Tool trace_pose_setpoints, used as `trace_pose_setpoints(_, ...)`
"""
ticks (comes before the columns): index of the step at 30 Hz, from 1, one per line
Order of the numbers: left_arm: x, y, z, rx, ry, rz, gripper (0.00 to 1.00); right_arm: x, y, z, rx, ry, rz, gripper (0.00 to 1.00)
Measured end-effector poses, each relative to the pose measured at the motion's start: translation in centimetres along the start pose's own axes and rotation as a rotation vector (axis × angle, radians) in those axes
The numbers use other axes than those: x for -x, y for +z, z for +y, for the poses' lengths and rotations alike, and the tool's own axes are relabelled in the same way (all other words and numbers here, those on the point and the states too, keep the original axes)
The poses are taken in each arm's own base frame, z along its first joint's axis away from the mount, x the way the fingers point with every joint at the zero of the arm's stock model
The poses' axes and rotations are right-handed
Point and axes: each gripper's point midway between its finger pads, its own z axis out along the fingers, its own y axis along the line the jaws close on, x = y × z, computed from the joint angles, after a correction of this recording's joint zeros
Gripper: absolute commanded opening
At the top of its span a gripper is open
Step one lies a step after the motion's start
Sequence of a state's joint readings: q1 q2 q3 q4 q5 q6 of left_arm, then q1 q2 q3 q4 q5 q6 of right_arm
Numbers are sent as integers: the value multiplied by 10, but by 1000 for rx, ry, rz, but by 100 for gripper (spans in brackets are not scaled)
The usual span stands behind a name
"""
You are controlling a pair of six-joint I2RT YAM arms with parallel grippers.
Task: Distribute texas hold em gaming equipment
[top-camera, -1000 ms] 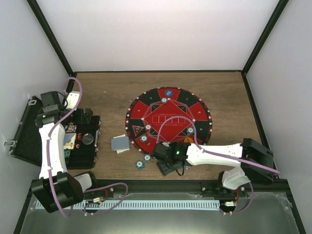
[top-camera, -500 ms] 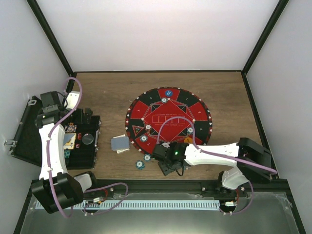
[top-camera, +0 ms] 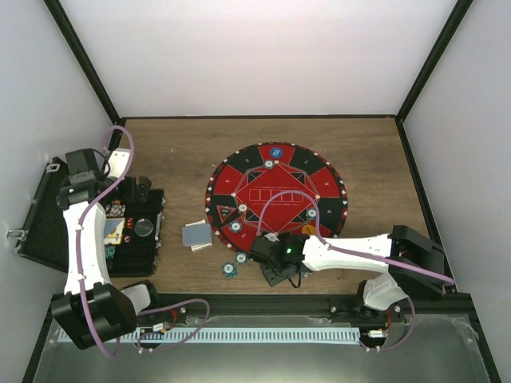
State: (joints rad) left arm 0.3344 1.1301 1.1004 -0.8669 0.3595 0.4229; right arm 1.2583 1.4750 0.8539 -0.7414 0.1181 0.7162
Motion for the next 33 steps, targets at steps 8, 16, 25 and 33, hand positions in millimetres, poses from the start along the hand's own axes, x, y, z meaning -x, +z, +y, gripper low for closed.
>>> trace_pose_setpoints(8, 4, -3, 0, 3, 3, -8, 100, 8, -14, -4, -31, -2, -21, 25)
trace_pose_setpoints(16, 4, -3, 0, 3, 3, -8, 100, 65, -49, -11, -21, 34, -143, 20)
trace_pose_setpoints(25, 4, -2, 1, 5, 3, -7, 100, 210, -84, -122, -96, 254, -380, 20)
trace_pose_setpoints(33, 3, 0, 1, 2, 0, 0, 100, 275, -17, -222, -180, 377, -339, 19)
